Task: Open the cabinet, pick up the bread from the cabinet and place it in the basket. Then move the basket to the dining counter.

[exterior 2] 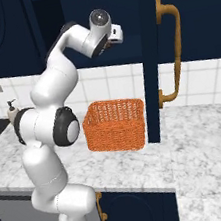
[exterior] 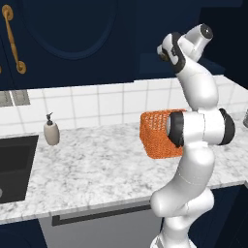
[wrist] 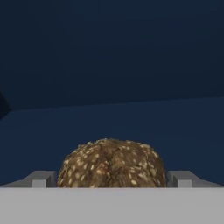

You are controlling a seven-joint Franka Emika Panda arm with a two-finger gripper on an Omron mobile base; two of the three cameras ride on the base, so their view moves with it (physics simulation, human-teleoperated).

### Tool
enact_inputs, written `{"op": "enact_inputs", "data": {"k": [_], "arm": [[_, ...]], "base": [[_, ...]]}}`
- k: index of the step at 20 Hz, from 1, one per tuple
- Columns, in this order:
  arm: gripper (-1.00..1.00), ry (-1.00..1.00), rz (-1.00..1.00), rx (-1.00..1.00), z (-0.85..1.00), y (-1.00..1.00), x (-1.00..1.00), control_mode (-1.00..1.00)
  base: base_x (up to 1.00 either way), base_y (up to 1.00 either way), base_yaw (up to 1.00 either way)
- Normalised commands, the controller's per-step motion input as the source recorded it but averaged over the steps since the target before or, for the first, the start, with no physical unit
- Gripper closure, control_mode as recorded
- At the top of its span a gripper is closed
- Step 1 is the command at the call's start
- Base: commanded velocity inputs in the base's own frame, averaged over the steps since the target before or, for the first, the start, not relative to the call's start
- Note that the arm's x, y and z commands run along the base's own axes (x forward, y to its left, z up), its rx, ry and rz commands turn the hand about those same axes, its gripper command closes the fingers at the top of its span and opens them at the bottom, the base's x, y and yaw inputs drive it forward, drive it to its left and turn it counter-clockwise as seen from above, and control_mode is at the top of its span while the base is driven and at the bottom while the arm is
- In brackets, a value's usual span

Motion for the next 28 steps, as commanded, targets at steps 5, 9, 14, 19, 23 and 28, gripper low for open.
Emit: {"op": "enact_inputs", "data": {"k": [5, 9, 14, 19, 23, 28], "arm": [[1.0, 0.0, 0.01, 0.0, -0.03, 0.0, -1.0, -1.0], [1.0, -0.07, 0.0, 0.0, 0.0, 0.12, -1.0, -1.0], [1.0, -0.01, 0.0, 0.0, 0.0, 0.09, -1.0, -1.0], [1.0, 0.0, -0.02, 0.0, 0.0, 0.0, -1.0, -1.0], [1.0, 0.0, -0.08, 0.0, 0.0, 0.0, -1.0, -1.0], [1.0, 0.07, -0.08, 0.0, -0.13, 0.05, -1.0, -1.0]], "base": [[0.0, 0.0, 0.0], [0.0, 0.0, 0.0], [0.0, 0.0, 0.0], [0.0, 0.0, 0.0], [0.0, 0.0, 0.0], [0.0, 0.0, 0.0]]}}
